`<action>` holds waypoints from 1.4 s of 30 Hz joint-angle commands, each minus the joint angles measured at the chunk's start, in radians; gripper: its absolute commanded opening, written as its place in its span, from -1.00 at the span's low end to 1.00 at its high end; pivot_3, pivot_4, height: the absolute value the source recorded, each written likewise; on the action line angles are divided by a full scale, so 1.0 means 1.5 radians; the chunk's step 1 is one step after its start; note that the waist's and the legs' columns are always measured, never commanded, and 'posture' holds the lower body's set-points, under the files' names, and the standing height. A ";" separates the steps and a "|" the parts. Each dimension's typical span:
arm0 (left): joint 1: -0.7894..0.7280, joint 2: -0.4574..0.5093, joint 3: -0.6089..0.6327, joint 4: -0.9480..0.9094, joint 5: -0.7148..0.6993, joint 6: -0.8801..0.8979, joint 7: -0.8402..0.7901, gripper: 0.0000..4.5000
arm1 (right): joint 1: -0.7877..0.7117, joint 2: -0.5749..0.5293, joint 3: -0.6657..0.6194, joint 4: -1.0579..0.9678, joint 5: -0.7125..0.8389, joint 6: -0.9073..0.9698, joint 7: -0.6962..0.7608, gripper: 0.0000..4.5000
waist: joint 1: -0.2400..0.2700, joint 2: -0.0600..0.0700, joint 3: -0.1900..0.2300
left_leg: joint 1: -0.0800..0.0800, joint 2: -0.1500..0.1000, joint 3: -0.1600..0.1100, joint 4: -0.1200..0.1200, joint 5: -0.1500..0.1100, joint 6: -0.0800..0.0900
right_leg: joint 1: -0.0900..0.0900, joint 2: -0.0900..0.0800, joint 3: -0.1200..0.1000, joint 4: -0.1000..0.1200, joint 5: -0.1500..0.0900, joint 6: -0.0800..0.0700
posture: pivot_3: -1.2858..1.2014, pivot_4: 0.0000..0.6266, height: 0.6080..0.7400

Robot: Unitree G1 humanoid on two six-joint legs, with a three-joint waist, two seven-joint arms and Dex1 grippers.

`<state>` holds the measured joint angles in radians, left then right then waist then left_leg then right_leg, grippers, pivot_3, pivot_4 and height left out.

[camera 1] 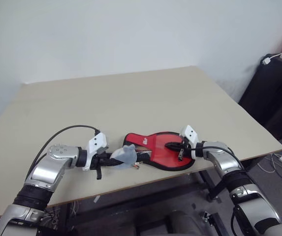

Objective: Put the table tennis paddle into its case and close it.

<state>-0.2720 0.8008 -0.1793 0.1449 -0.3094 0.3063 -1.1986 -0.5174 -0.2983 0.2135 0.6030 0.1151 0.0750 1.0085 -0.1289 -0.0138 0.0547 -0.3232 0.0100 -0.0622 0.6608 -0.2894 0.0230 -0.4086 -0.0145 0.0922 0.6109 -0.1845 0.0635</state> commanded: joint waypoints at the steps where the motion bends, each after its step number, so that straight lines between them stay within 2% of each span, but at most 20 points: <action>1: -0.001 0.045 0.037 0.046 0.051 -0.010 0.036 -0.91 | 0.031 -0.010 0.021 0.045 -0.031 0.024 0.004 -1.00 | 0.000 0.000 0.000 | 0.000 0.000 0.000 0.000 0.000 0.000 | 0.000 0.000 0.000 0.000 0.000 0.000 | 0.03 -1.00 1.00; 31: -0.048 0.072 0.041 0.217 0.144 -0.120 0.096 -0.91 | 0.024 -0.009 0.024 0.056 -0.033 0.021 0.008 -1.00 | 0.000 0.002 -0.002 | 0.001 0.000 -0.002 -0.001 -0.001 -0.002 | 0.000 0.000 -0.003 0.000 0.000 0.000 | 0.03 -1.00 1.00; 41: -0.080 0.051 0.040 0.261 0.154 -0.149 0.108 -0.91 | 0.023 -0.010 0.025 0.061 -0.033 0.016 0.008 -1.00 | -0.001 0.003 -0.002 | 0.002 0.003 -0.005 -0.001 -0.002 -0.003 | -0.002 -0.001 -0.012 -0.002 0.000 0.000 | 0.03 -1.00 1.00; 42: -0.081 0.049 0.041 0.262 0.150 -0.147 0.105 -0.62 | 0.023 -0.010 0.025 0.062 -0.033 0.016 0.008 -1.00 | 0.000 0.003 -0.002 | 0.002 0.004 -0.005 -0.001 -0.002 -0.004 | -0.003 -0.002 -0.014 -0.002 0.000 0.000 | 0.03 -1.00 1.00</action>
<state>-0.3800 0.8578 -0.1426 0.4993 -0.1235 0.0670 -1.0646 -0.5191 -0.2989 0.2198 0.6233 0.1148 0.0747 1.0128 -0.1292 -0.0098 0.0525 -0.3206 0.0169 -0.0694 0.6592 -0.2926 0.0175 -0.4126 -0.0175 0.0689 0.6073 -0.1845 0.0634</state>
